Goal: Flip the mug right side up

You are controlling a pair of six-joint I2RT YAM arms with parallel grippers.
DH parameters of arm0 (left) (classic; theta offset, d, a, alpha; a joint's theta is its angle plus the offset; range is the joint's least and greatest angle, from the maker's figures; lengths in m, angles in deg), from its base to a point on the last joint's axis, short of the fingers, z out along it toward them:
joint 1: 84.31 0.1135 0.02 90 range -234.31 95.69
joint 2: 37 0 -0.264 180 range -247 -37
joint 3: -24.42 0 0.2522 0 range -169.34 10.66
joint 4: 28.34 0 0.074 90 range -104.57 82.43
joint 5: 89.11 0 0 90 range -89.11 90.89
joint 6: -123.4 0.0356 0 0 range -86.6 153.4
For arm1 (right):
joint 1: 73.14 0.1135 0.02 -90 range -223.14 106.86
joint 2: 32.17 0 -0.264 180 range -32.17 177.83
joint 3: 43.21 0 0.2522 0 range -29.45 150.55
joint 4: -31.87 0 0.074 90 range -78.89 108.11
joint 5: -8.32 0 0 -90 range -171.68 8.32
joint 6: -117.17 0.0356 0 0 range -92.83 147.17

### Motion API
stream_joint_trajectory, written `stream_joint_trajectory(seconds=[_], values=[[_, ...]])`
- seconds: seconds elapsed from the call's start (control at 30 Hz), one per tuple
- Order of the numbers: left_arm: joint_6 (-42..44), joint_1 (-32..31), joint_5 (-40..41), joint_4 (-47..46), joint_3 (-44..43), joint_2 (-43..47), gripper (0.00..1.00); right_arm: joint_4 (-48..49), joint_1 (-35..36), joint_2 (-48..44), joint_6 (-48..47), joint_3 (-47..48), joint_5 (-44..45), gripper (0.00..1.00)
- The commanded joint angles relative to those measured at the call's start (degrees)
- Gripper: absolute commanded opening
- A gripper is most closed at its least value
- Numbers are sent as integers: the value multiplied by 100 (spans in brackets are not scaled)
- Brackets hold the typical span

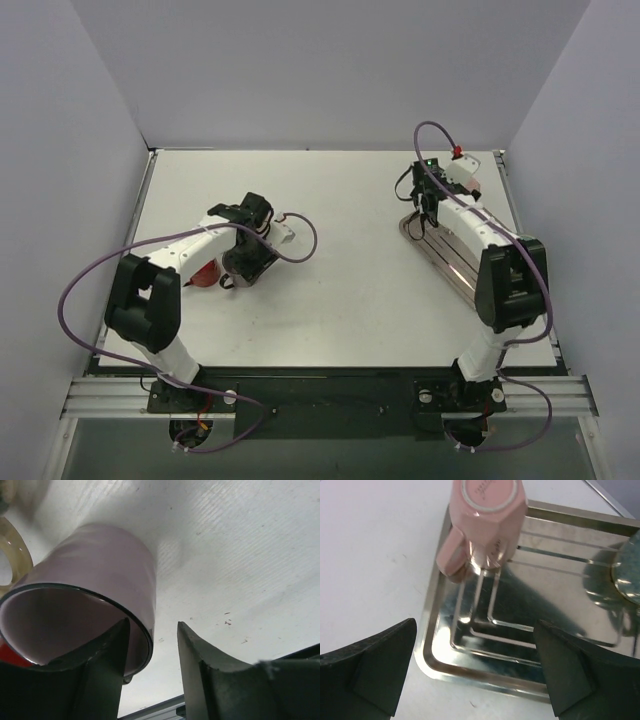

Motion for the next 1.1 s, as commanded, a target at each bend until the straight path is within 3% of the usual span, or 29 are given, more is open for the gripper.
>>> stream_joint_trajectory(seconds=[0.0,0.2,0.33,0.4,0.87,1.07], values=[[194,-1,-492,482,-542,369,54,-264,-135,817,1004,1167,906,96],[317,-1,-669,668,-534,1055,57,-1257,-293,2276,1199,2951,1127,96],[396,16,-747,739,-595,1363,57,-1924,-364,2892,1042,3770,1337,93],[563,34,-1175,878,-613,1442,57,-2180,-364,3017,963,3965,1557,93],[590,34,-1644,1002,-885,1942,58,-2375,-733,2069,1920,2209,1303,79],[634,25,-1671,1098,-868,2119,58,-1663,-820,2023,1129,2005,417,75]])
